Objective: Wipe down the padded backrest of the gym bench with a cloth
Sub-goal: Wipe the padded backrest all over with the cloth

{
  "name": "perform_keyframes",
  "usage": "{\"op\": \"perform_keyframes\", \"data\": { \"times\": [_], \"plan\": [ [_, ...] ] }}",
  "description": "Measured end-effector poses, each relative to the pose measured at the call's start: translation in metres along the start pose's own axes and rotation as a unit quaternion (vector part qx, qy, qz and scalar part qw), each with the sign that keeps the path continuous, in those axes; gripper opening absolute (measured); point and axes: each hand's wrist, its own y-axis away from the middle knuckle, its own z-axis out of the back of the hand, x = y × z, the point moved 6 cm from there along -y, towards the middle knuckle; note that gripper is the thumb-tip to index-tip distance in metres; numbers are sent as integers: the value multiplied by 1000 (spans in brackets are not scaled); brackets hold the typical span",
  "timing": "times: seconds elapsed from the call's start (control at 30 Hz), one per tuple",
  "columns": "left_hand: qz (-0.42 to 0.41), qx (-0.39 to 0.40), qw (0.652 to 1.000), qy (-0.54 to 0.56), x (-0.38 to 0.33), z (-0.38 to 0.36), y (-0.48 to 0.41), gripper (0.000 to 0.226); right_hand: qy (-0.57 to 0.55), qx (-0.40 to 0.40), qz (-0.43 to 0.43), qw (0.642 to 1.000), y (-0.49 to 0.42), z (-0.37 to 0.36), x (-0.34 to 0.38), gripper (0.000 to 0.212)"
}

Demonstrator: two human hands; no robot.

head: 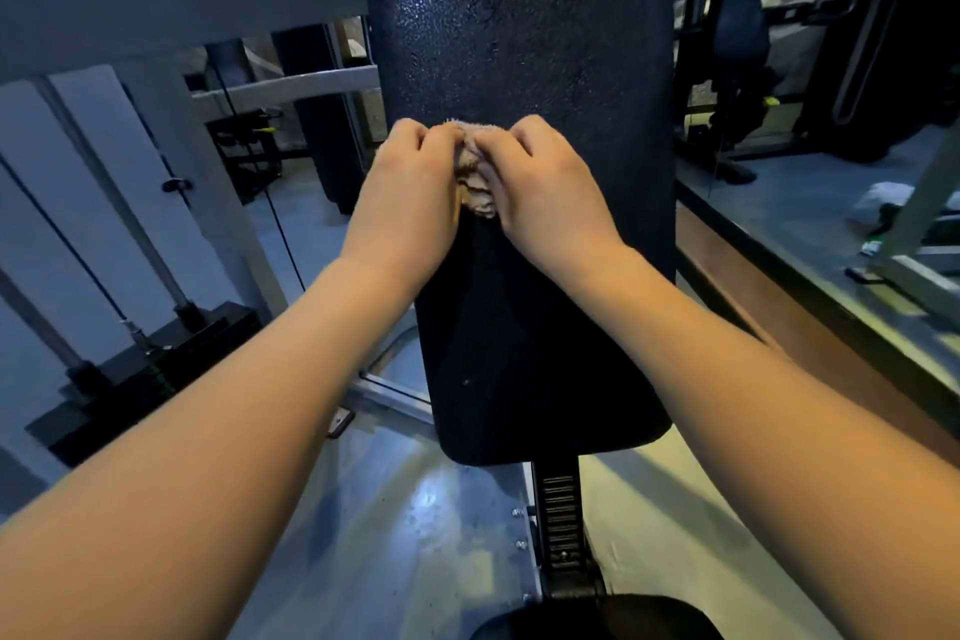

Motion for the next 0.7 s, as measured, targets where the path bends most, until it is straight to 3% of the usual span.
{"op": "perform_keyframes", "data": {
  "times": [0.2,0.33,0.5,0.7],
  "plan": [
    [-12,35,999,14,7,-12,10,51,109,59,42,991,0,-1,4,47],
    [7,11,1000,3,9,-6,1,44,100,30,67,992,-9,-6,3,23],
    [22,6,1000,-14,6,-12,15,35,75,16,73,994,5,-11,10,12],
    [58,90,994,37,-6,-59,147,36,1,92,62,994,136,-29,23,11]
  ]
}}
